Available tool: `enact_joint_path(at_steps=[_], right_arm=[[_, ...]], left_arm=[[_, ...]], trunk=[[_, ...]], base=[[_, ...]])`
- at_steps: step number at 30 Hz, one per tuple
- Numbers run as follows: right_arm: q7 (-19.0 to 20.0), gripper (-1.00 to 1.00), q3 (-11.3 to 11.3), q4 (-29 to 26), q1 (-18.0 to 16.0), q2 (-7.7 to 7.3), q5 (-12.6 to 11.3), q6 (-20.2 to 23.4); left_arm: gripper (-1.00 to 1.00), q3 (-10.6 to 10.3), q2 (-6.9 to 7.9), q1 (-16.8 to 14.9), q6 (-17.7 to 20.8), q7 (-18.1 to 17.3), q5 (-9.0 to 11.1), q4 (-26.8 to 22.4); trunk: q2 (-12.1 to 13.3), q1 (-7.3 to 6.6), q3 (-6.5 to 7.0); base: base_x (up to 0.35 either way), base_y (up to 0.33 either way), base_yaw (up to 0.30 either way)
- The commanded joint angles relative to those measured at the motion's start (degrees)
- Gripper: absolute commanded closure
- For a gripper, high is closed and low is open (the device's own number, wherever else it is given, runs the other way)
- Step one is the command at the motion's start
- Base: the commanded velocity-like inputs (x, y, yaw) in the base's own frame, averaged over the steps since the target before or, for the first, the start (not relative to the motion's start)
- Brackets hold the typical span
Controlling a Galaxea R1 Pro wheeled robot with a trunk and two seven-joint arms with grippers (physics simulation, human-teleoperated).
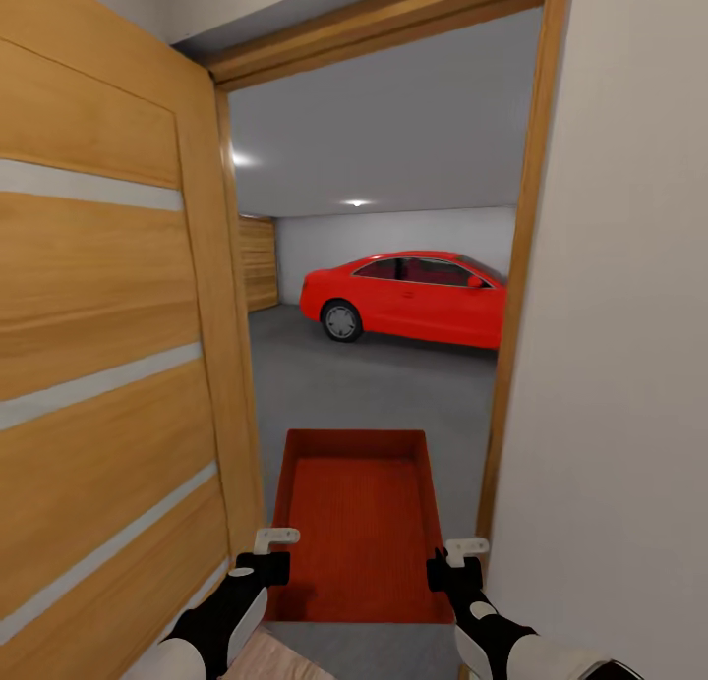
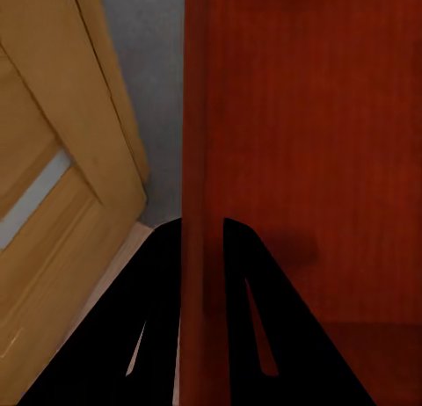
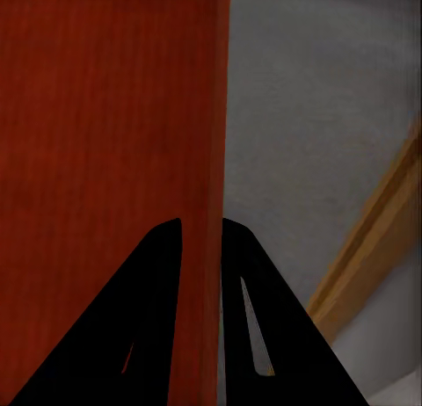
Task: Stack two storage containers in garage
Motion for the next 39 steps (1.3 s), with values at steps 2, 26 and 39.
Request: enact_joint_path(at_steps=[2, 26, 39], right_arm=[[-0.18, 1.00, -1.57, 0.07, -0.09, 0.07, -0.63, -0.19], [-0.18, 1.00, -1.57, 0.07, -0.09, 0.06, -0.63, -0.19], [-0.18, 1.00, -1.57, 0.07, -0.09, 0.07, -0.63, -0.19]], left_arm=[[1.00, -0.38, 0.00, 0.00, 0.33, 0.77, 0.40, -0.19], [1.00, -0.38, -0.01, 0.00, 0.33, 0.72, 0.40, -0.19], [1.00, -0.38, -0.01, 0.00, 0.33, 0.76, 0.40, -0.19]], trunk=[[-0.08, 0.04, -0.10], [-0.08, 0.04, -0.10], [-0.08, 0.04, -0.10]], base=[[0.289, 0.161, -0.284], [0.289, 0.164, -0.064], [0.289, 0.183, -0.235]])
